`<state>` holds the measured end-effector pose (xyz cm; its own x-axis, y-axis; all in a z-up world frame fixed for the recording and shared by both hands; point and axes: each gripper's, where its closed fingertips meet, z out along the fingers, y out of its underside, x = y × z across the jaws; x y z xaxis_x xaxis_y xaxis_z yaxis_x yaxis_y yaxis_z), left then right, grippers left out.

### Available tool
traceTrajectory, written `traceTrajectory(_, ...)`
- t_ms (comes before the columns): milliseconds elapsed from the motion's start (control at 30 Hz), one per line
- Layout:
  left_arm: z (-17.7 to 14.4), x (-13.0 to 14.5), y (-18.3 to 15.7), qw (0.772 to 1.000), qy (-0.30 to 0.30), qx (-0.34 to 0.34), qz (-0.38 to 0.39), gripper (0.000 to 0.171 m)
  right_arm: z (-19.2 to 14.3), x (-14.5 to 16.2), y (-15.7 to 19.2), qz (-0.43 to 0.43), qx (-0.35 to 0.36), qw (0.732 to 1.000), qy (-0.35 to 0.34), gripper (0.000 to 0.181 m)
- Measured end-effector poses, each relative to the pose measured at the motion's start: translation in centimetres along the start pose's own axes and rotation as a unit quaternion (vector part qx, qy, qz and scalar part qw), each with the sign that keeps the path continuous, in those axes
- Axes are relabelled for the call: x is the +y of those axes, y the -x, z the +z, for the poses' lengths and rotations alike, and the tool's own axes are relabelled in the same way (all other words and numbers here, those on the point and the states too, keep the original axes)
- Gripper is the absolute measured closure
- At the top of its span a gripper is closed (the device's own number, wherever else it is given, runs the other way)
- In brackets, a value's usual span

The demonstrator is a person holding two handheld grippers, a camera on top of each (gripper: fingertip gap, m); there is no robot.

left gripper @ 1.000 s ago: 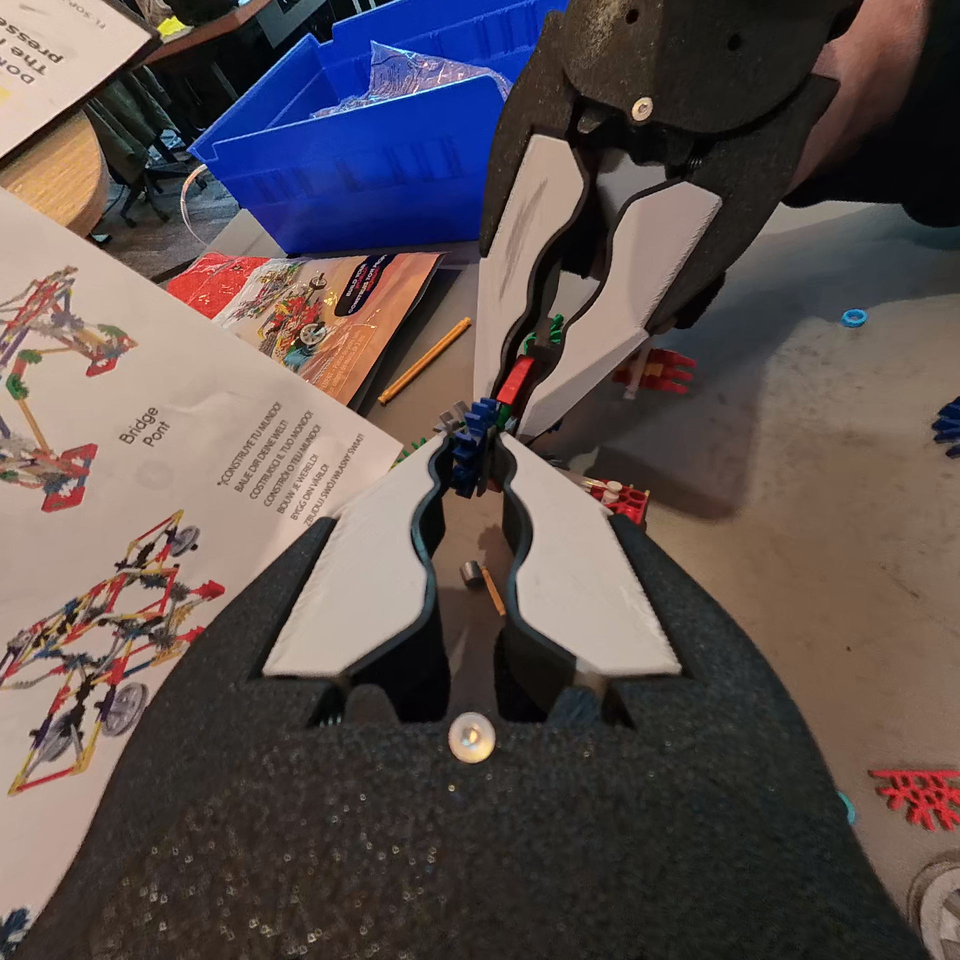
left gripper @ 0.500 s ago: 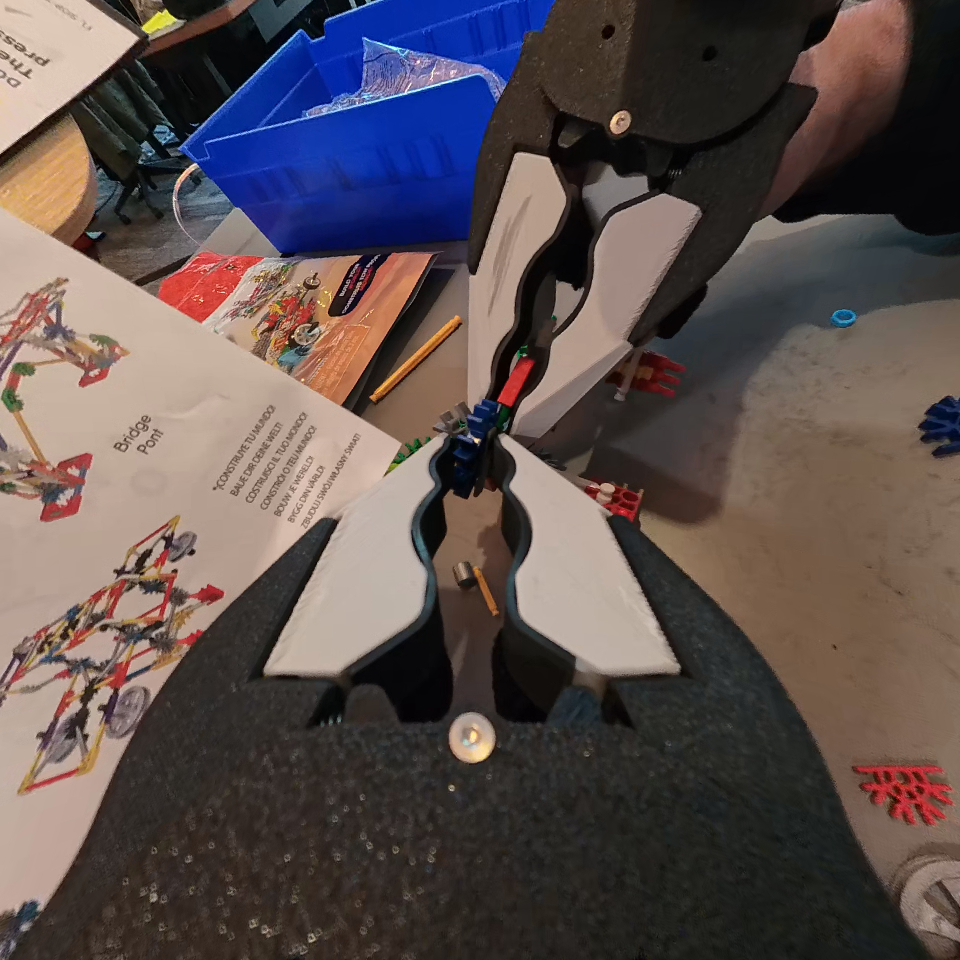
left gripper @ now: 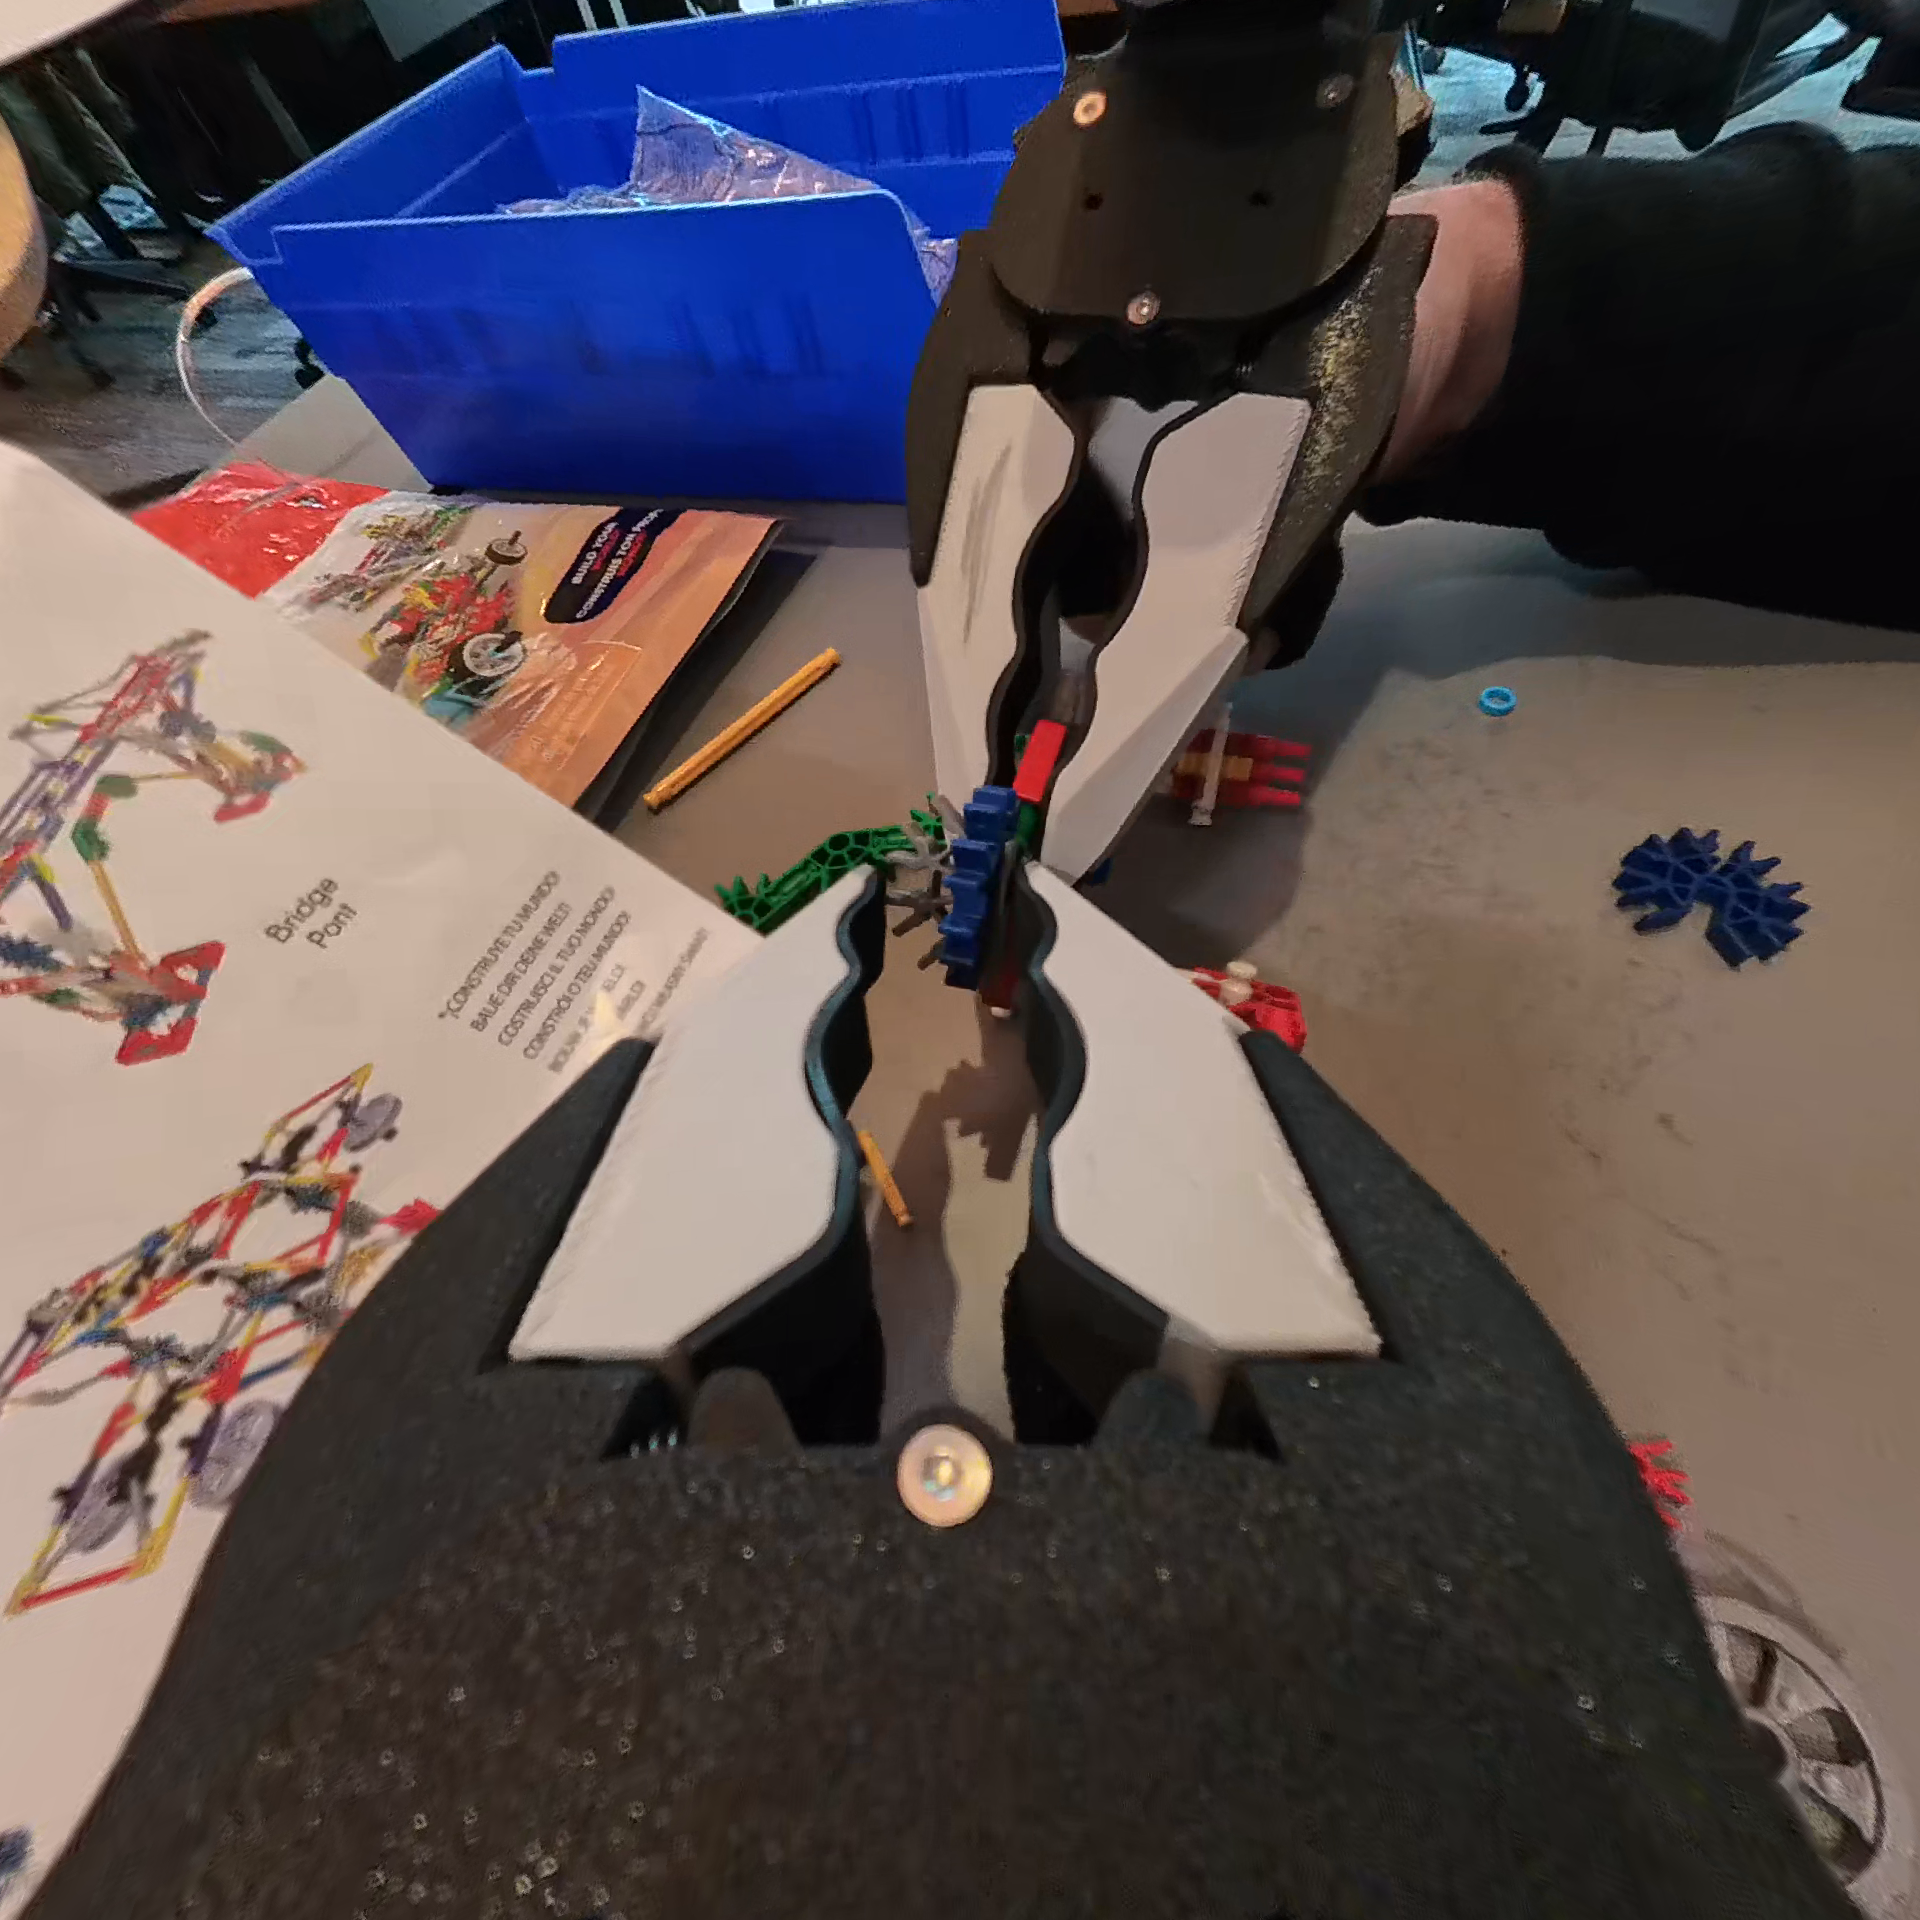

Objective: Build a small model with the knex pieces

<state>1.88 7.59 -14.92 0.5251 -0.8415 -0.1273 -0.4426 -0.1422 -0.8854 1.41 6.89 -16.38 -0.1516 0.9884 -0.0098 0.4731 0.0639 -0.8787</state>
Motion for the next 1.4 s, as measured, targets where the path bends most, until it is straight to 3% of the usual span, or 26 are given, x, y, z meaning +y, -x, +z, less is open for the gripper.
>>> traceTrajectory(100, 0.1, -0.1, 0.2, 1.0, -0.003, 0.002, -0.019, 0.15, -0.1, 0.0, -0.2, 0.0, 0.005, 1.0, 0.0, 0.171)
traceTrajectory(233, 0.2, 0.0, 0.5, 0.999, -0.001, -0.003, -0.034, 0.157, -0.6, -0.2, -0.8, -0.049, 0.061, 0.997, 0.025, 0.167)
traceTrajectory(1233, 0.3, -0.2, 2.2, 0.995, -0.022, -0.06, -0.082, 0.159, -0.3, -0.5, -2.8, -0.005, 0.13, 0.991, 0.04, 0.175)
traceTrajectory(1333, 0.0, -0.5, 1.9, 0.996, -0.031, -0.047, -0.072, 0.153, -0.3, -0.6, -2.6, -0.012, 0.116, 0.993, 0.027, 0.175)
traceTrajectory(1400, -0.5, -0.1, 2.2, 0.995, -0.02, -0.053, -0.077, 0.138, -0.6, -0.4, -2.5, 0.006, 0.096, 0.995, 0.016, 0.174)
